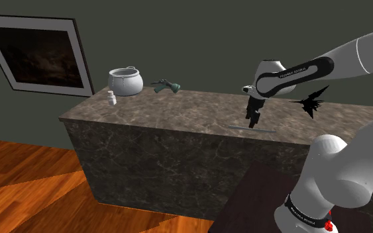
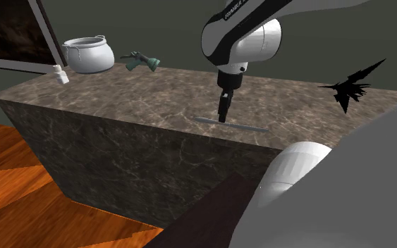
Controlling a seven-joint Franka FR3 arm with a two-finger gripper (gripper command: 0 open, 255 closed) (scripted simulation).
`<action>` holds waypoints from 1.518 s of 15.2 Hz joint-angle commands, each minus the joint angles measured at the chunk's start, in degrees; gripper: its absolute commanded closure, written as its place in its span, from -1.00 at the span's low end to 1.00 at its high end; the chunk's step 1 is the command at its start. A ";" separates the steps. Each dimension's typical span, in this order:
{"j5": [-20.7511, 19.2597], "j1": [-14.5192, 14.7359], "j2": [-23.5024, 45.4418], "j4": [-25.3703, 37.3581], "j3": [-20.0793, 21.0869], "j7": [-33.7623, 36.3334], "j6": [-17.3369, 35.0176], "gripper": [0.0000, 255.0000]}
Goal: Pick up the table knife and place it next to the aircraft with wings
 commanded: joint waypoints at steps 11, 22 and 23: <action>0.78 1.47 3.12 -1.51 -2.54 -1.15 4.59 -1.00; 0.58 1.16 2.44 -1.16 -2.00 -0.91 3.59 1.00; 0.42 0.87 1.80 -0.79 -1.48 -0.69 2.61 1.00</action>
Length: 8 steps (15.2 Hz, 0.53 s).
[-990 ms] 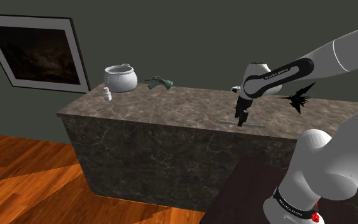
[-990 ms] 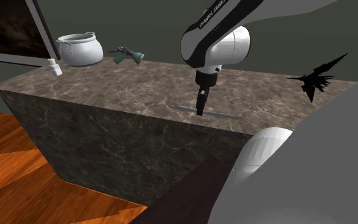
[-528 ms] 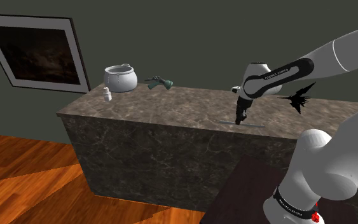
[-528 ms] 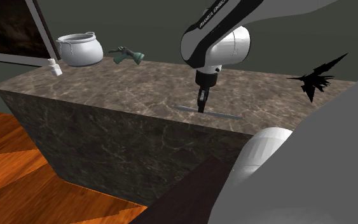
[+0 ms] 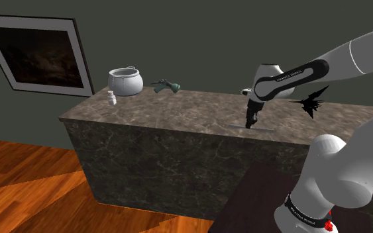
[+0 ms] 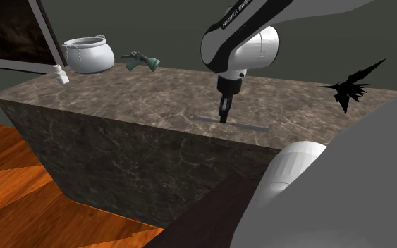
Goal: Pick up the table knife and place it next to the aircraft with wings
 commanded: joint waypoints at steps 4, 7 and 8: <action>-0.42 -1.05 -2.73 1.88 2.35 0.90 -4.54 1.00; -0.48 -1.56 -4.23 3.18 3.69 1.29 -7.32 1.00; -0.47 -1.70 -4.69 3.64 4.12 1.39 -8.22 1.00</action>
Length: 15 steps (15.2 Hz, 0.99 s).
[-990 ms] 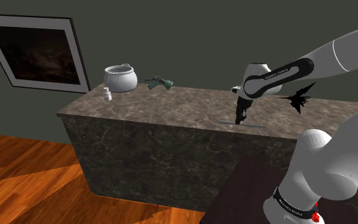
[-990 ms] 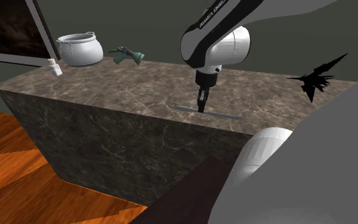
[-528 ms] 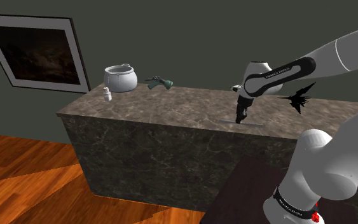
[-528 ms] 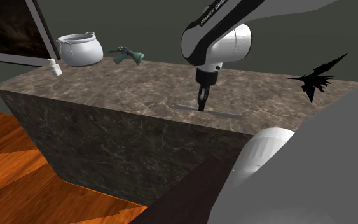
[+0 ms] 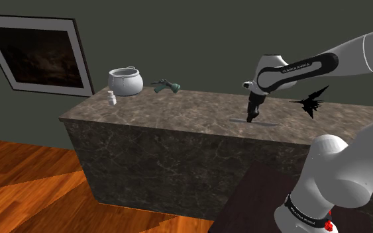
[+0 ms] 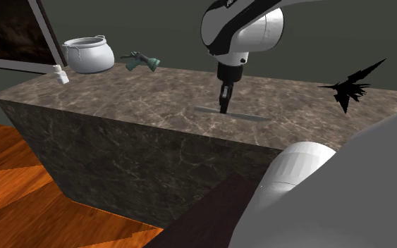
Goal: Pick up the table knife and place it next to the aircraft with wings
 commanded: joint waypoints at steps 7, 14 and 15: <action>0.30 -0.92 -3.20 3.96 3.08 0.50 -7.16 1.00; 1.05 -1.10 -4.88 8.00 5.36 0.72 -12.93 1.00; 1.17 -1.10 -5.05 8.62 5.65 0.74 -13.72 1.00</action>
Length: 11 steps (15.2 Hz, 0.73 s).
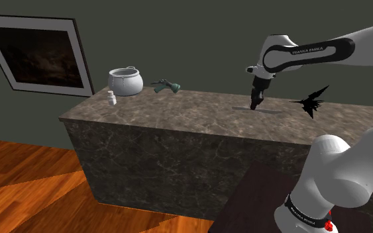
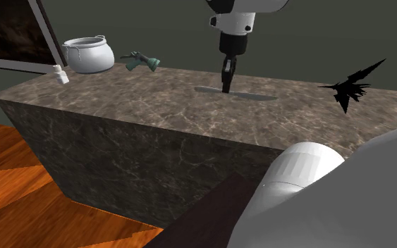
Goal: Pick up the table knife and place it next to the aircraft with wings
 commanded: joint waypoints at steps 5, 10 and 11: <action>0.74 0.01 -0.94 3.81 1.73 0.05 -4.84 1.00; 1.45 0.22 -1.16 7.32 2.91 -0.02 -8.64 1.00; 1.60 0.28 -1.16 8.06 3.12 -0.05 -9.38 1.00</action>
